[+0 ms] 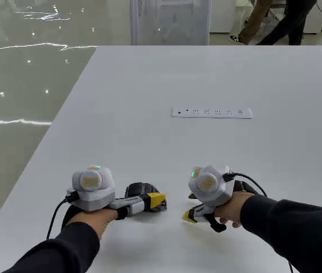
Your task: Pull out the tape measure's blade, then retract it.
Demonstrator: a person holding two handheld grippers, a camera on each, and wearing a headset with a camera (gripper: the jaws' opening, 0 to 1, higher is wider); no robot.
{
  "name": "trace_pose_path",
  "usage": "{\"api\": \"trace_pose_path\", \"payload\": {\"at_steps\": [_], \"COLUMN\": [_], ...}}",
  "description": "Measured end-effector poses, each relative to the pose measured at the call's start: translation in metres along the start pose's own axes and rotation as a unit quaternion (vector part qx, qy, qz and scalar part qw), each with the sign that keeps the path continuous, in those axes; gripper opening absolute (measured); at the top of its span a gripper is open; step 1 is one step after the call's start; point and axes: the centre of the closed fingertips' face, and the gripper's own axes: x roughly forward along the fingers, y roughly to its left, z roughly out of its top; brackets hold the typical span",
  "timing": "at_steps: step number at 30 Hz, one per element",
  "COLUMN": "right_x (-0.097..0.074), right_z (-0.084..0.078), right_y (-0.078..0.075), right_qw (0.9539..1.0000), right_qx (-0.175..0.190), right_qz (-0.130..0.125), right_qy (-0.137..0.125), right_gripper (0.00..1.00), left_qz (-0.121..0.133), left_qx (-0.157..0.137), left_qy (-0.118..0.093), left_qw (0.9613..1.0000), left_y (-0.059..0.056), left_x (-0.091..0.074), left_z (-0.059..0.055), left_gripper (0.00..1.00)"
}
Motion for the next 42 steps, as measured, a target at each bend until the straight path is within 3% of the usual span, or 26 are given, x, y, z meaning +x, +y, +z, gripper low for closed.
{"api": "trace_pose_path", "payload": {"at_steps": [2, 3, 5, 6, 7, 8, 9, 13, 15, 16, 17, 19, 22, 24, 26, 29, 31, 32, 34, 35, 36, 39, 42], "right_x": [-0.016, -0.023, -0.041, -0.048, -0.058, -0.064, -0.071, -0.099, -0.112, -0.116, -0.124, -0.133, -0.151, -0.16, -0.169, -0.178, -0.184, -0.188, -0.193, -0.195, -0.196, -0.201, -0.204], "right_z": [-0.004, -0.006, -0.013, -0.015, -0.02, -0.024, -0.029, -0.051, -0.061, -0.064, -0.068, -0.07, -0.078, -0.082, -0.091, -0.104, -0.113, -0.119, -0.13, -0.139, -0.144, -0.156, -0.165], "right_y": [-0.004, -0.006, -0.01, -0.011, -0.013, -0.015, -0.016, -0.015, -0.012, -0.012, -0.01, -0.008, -0.005, -0.005, -0.005, -0.004, -0.001, 0.0, -0.003, -0.002, -0.002, 0.001, 0.004], "right_qw": [0.9997, 0.9994, 0.9981, 0.9975, 0.9962, 0.9954, 0.9944, 0.9916, 0.9898, 0.9886, 0.9865, 0.9823, 0.9749, 0.9703, 0.9684, 0.9711, 0.9706, 0.9699, 0.9676, 0.9662, 0.9651, 0.961, 0.9592], "right_qx": [0.009, 0.015, 0.029, 0.034, 0.042, 0.047, 0.055, 0.064, 0.071, 0.076, 0.085, 0.1, 0.12, 0.137, 0.14, 0.114, 0.116, 0.118, 0.126, 0.137, 0.145, 0.165, 0.173], "right_qz": [-0.016, -0.023, -0.04, -0.046, -0.056, -0.063, -0.068, -0.091, -0.101, -0.105, -0.111, -0.117, -0.134, -0.141, -0.154, -0.173, -0.179, -0.183, -0.188, -0.189, -0.19, -0.192, -0.196], "right_qy": [-0.016, -0.021, -0.037, -0.042, -0.051, -0.056, -0.059, -0.066, -0.072, -0.076, -0.085, -0.107, -0.13, -0.141, -0.137, -0.118, -0.111, -0.11, -0.111, -0.109, -0.108, -0.111, -0.107], "right_gripper": [0.38, 0.39, 0.41, 0.41, 0.42, 0.44, 0.45, 0.49, 0.51, 0.52, 0.54, 0.57, 0.66, 0.73, 0.77, 0.84, 0.87, 0.9, 0.94, 0.96, 0.98, 1.0, 1.0], "left_qz": [-0.022, -0.043, -0.078, -0.07, -0.047, -0.036, -0.036, -0.049, -0.046, -0.055, -0.054, -0.04, -0.028, -0.033, -0.031, -0.023, -0.02, -0.025, -0.028, -0.027, -0.029, -0.036, -0.025], "left_qx": [0.015, 0.009, 0.003, 0.011, 0.033, 0.034, 0.03, 0.03, 0.038, 0.028, 0.002, -0.006, 0.006, 0.009, 0.027, 0.03, 0.086, 0.101, 0.099, 0.1, 0.102, 0.104, 0.079], "left_qy": [-0.006, -0.025, -0.104, -0.107, -0.092, -0.066, -0.057, -0.064, -0.057, -0.047, -0.056, -0.077, -0.067, -0.063, -0.059, -0.041, -0.089, -0.098, -0.077, -0.042, -0.031, -0.034, -0.032], "left_qw": [0.9996, 0.9987, 0.9916, 0.9917, 0.9941, 0.9966, 0.9973, 0.9963, 0.9966, 0.9969, 0.997, 0.9962, 0.9973, 0.9974, 0.9974, 0.9985, 0.9921, 0.9898, 0.9917, 0.9937, 0.9938, 0.9934, 0.9961], "left_y": [-0.003, -0.008, -0.018, -0.015, -0.005, 0.002, 0.004, 0.013, 0.015, 0.014, 0.017, 0.026, 0.034, 0.034, 0.037, 0.042, 0.04, 0.036, 0.033, 0.034, 0.033, 0.032, 0.042], "left_x": [-0.009, -0.014, -0.029, -0.033, -0.036, -0.038, -0.038, -0.049, -0.056, -0.06, -0.065, -0.073, -0.085, -0.09, -0.097, -0.106, -0.115, -0.121, -0.125, -0.128, -0.129, -0.135, -0.139], "left_z": [0.004, 0.011, 0.04, 0.042, 0.039, 0.031, 0.028, 0.02, 0.011, 0.006, 0.004, 0.006, -0.005, -0.011, -0.017, -0.025, -0.008, -0.004, -0.01, -0.021, -0.025, -0.03, -0.036], "left_gripper": [1.0, 1.0, 1.0, 1.0, 1.0, 1.0, 1.0, 1.0, 1.0, 1.0, 1.0, 1.0, 1.0, 1.0, 1.0, 1.0, 1.0, 1.0, 1.0, 1.0, 1.0, 1.0, 1.0]}}
